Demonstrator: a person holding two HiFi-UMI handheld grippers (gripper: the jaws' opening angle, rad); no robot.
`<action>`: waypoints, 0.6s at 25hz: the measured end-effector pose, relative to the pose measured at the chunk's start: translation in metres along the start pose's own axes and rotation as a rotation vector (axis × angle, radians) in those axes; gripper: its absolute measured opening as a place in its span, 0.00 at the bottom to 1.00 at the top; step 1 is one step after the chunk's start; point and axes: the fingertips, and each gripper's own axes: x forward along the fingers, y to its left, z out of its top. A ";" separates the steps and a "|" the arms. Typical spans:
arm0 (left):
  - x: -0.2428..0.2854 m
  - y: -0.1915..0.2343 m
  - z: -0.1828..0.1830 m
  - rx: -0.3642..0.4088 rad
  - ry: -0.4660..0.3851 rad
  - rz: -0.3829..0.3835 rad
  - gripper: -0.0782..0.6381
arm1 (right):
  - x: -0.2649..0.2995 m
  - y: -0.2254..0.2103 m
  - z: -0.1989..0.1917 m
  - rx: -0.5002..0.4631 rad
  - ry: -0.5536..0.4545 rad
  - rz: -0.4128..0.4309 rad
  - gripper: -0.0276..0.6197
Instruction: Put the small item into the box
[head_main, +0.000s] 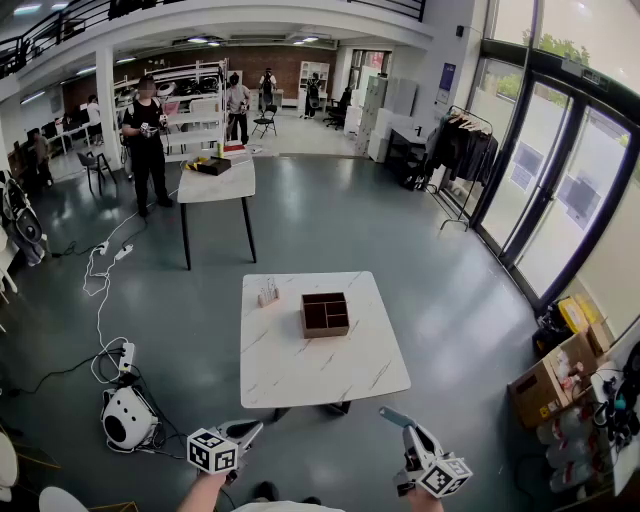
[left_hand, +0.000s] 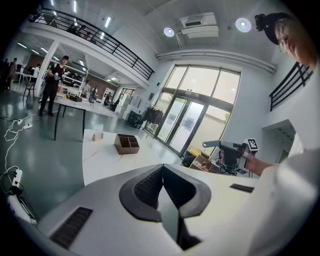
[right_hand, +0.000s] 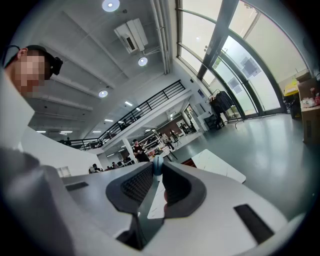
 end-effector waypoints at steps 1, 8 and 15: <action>0.001 0.000 -0.001 -0.005 0.004 0.001 0.13 | 0.000 -0.001 0.001 -0.001 0.002 -0.002 0.16; 0.005 0.003 -0.003 -0.012 0.016 0.001 0.13 | 0.002 -0.001 0.004 -0.002 0.002 -0.005 0.16; 0.006 0.008 -0.003 -0.015 0.020 -0.002 0.13 | 0.005 0.000 0.001 0.000 0.000 -0.010 0.16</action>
